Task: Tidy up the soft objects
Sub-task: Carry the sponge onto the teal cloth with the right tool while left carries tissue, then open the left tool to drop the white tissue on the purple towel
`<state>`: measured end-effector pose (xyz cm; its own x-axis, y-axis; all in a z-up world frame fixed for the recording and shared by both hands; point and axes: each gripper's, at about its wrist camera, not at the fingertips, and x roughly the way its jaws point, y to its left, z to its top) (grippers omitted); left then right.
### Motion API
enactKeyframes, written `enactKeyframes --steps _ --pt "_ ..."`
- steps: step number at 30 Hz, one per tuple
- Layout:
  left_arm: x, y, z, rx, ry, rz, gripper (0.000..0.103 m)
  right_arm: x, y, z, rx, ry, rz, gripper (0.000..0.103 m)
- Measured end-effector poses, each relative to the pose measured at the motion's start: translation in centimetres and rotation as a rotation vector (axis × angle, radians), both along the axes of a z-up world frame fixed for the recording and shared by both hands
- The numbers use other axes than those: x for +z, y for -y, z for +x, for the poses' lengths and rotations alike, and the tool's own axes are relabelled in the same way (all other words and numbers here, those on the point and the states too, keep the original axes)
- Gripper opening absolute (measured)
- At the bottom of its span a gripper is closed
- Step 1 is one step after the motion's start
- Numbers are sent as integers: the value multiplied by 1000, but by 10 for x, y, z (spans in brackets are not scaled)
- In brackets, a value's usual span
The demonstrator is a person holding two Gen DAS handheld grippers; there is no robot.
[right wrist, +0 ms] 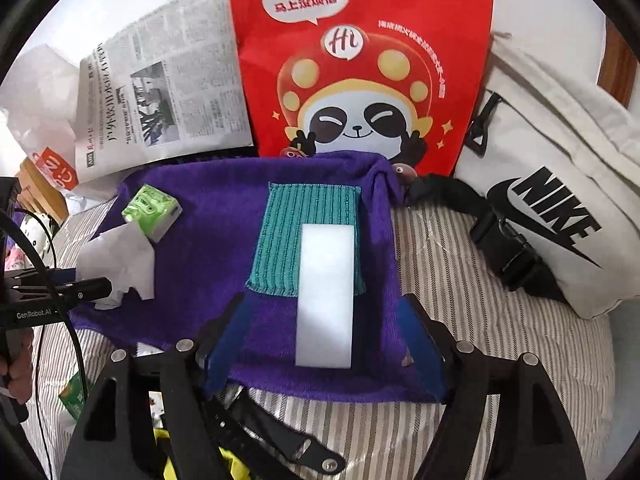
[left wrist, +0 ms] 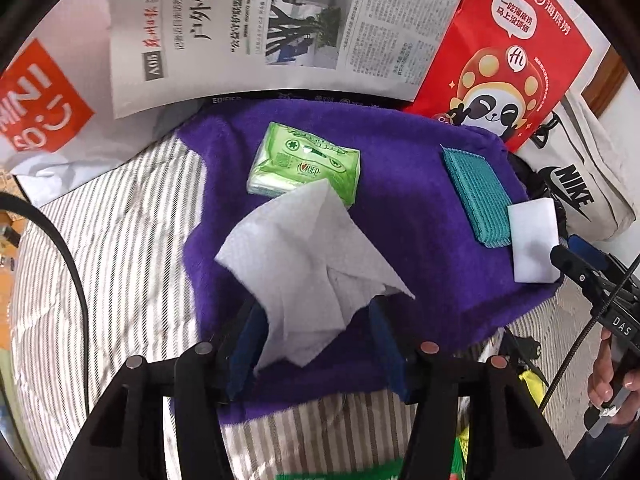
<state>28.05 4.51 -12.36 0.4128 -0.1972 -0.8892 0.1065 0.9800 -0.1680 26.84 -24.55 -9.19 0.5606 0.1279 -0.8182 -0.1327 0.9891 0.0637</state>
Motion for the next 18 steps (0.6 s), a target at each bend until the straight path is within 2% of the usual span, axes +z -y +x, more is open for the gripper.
enactKeyframes --steps 8,15,18 --pt "14 -6 -33 4 16 15 54 17 3 -28 -37 8 24 75" --pt "20 -10 -77 -33 43 -8 59 22 3 -62 -59 -4 39 75" --pt "17 -7 -95 -38 42 14 62 22 3 -78 -67 -11 64 75"
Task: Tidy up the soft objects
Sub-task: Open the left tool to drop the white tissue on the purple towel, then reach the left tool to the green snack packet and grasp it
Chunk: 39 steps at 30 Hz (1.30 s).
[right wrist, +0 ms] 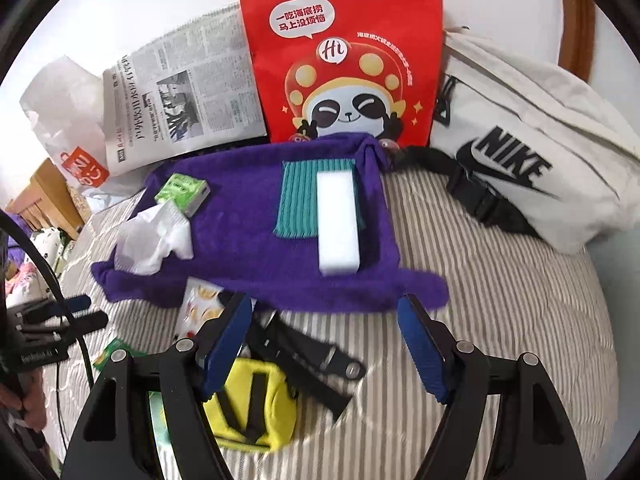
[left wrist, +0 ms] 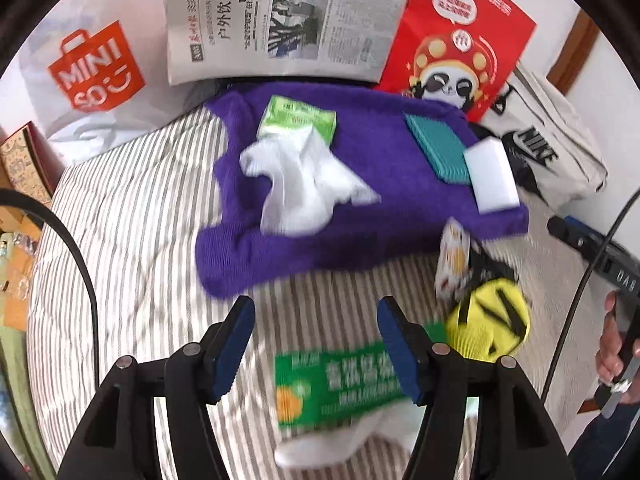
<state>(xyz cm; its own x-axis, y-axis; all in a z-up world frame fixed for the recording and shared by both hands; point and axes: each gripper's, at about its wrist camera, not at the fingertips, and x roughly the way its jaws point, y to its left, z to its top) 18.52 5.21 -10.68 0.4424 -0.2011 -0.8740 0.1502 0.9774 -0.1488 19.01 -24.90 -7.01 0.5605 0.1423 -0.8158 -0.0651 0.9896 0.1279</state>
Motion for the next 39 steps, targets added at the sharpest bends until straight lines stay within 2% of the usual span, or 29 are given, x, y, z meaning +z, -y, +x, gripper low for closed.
enactKeyframes --steps 4,11,16,19,26,29,33,36,39 --pt "-3 5 -29 -63 10 0 62 -1 -1 -18 -5 -5 28 75" --pt "-11 21 -60 -169 47 90 62 -1 3 -48 -9 8 24 75" --pt "-23 36 -59 -214 54 192 62 -4 10 -54 -15 -1 37 75" --pt "-27 49 -55 -251 72 279 62 -9 14 -54 -20 -11 43 75" --pt "-26 66 -41 -304 136 387 61 -22 24 -49 -43 -40 63 75" --pt "-22 65 -33 -304 135 355 54 -26 27 -47 -47 -47 62 75" --pt "-19 60 -21 -290 121 306 50 -29 29 -45 -46 -54 65 75" --pt "-18 64 -24 -346 118 316 50 -30 30 -43 -46 -56 73 75" --pt "-17 67 -29 -389 125 290 51 -32 29 -40 -44 -63 83 75"
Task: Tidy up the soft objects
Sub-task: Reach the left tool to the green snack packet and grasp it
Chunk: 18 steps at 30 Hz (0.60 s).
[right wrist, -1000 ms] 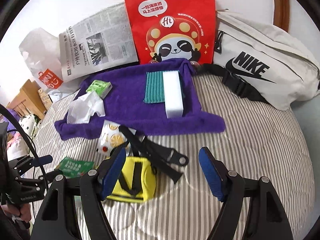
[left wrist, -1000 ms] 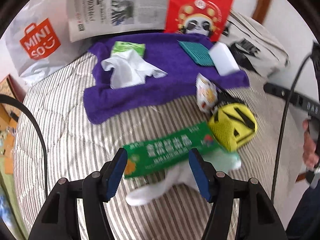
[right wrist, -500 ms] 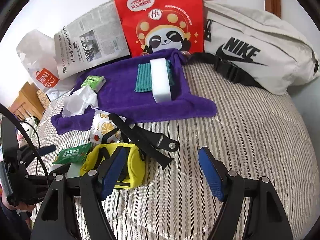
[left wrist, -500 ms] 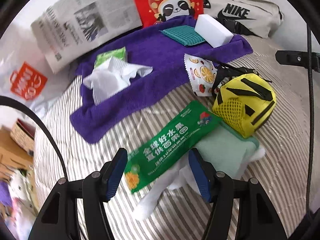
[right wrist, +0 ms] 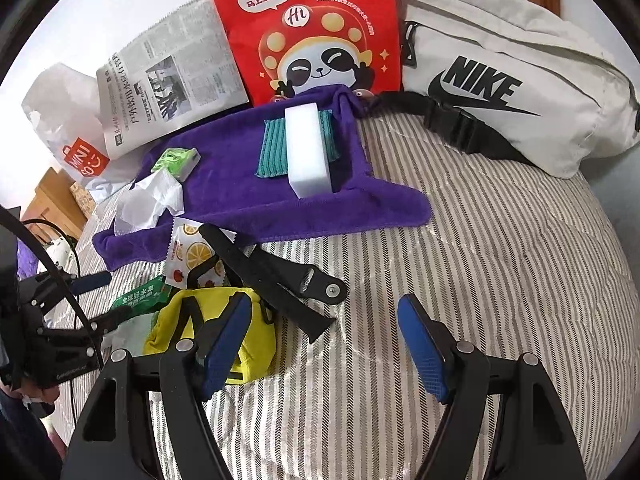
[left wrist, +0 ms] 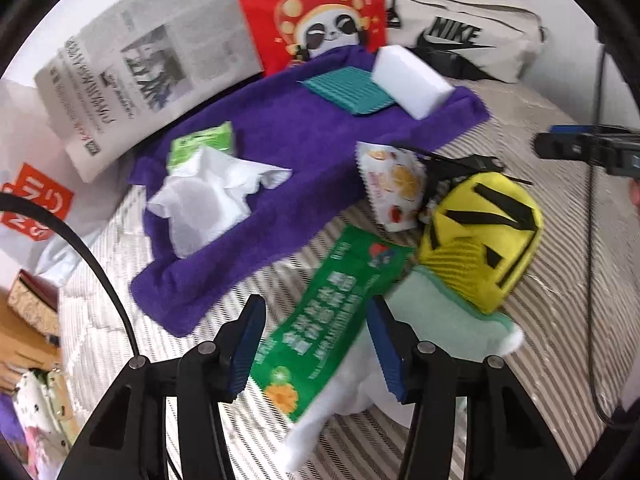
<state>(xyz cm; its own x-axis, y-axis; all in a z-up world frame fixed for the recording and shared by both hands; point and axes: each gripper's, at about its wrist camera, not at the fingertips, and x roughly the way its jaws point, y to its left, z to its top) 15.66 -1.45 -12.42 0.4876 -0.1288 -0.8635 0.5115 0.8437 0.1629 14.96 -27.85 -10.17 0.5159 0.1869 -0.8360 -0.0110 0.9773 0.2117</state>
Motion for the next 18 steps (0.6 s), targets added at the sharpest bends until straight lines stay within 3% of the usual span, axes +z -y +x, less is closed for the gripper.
enactKeyframes --steps 5,9,18 --pt "-14 5 5 -34 -14 48 69 -4 -3 4 8 -15 6 75" --pt "-20 -2 16 -34 -41 23 80 -5 -3 3 9 -18 -1 75" --pt "-26 -11 29 -7 -39 28 77 -6 -7 4 18 -26 1 75"
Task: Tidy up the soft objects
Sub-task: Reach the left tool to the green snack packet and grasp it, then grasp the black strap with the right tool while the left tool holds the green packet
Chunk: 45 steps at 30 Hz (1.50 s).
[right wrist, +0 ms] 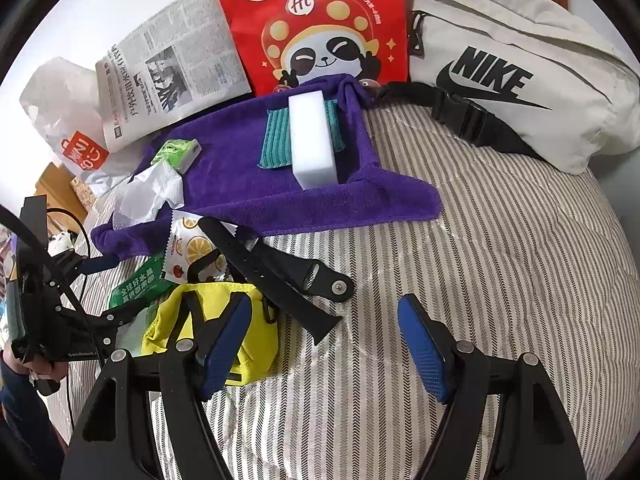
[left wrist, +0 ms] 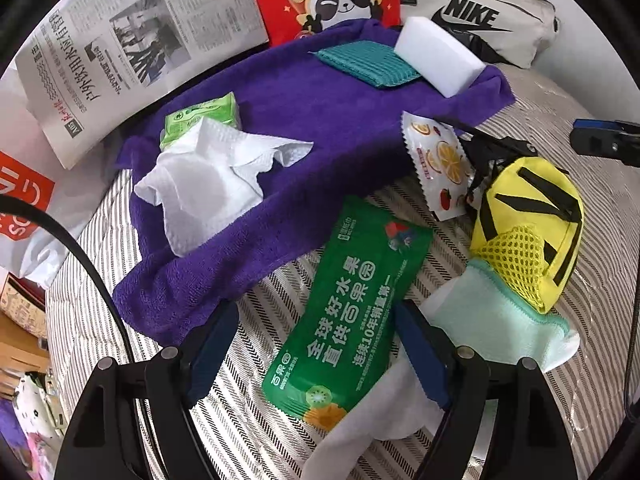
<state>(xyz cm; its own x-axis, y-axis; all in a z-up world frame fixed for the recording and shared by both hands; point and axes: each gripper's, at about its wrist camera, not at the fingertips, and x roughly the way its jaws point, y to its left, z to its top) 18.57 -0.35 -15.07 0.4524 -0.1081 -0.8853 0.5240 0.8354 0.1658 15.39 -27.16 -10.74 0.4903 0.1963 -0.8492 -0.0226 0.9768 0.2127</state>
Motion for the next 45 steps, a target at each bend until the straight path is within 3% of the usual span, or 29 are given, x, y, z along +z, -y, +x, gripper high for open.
enactKeyframes --steps 3,6,7,13,16,22,25,30,41,43,45 --pt "0 1 -4 -5 3 -10 74 -1 -3 1 6 -3 -2 75" --pt "0 0 -4 -19 -38 -68 56 -2 -7 2 17 -7 -7 75" --pt "1 -1 -6 -27 -54 -90 46 -2 -8 2 21 -8 -11 75" --pt "5 -5 -14 10 -60 -113 34 1 -7 -1 25 0 -17 75" --pt "5 -12 -15 41 -74 -137 34 2 -4 -1 19 0 -15 75" --pt "3 -3 -15 38 -50 -106 41 0 -5 -2 21 -7 -16 75" --pt "2 -8 -11 69 -64 -147 35 0 -6 -3 21 -8 -24 75" --pt "7 -9 -20 95 -37 -131 23 4 -4 -6 20 -4 -33 75" --pt "6 -49 -22 225 -31 -185 24 -6 -23 8 80 8 -68 75" --pt "5 -51 -22 230 -31 -196 24 -7 -30 15 103 18 -82 72" --pt "4 -50 -22 232 -29 -196 26 -11 -38 25 138 17 -98 60"
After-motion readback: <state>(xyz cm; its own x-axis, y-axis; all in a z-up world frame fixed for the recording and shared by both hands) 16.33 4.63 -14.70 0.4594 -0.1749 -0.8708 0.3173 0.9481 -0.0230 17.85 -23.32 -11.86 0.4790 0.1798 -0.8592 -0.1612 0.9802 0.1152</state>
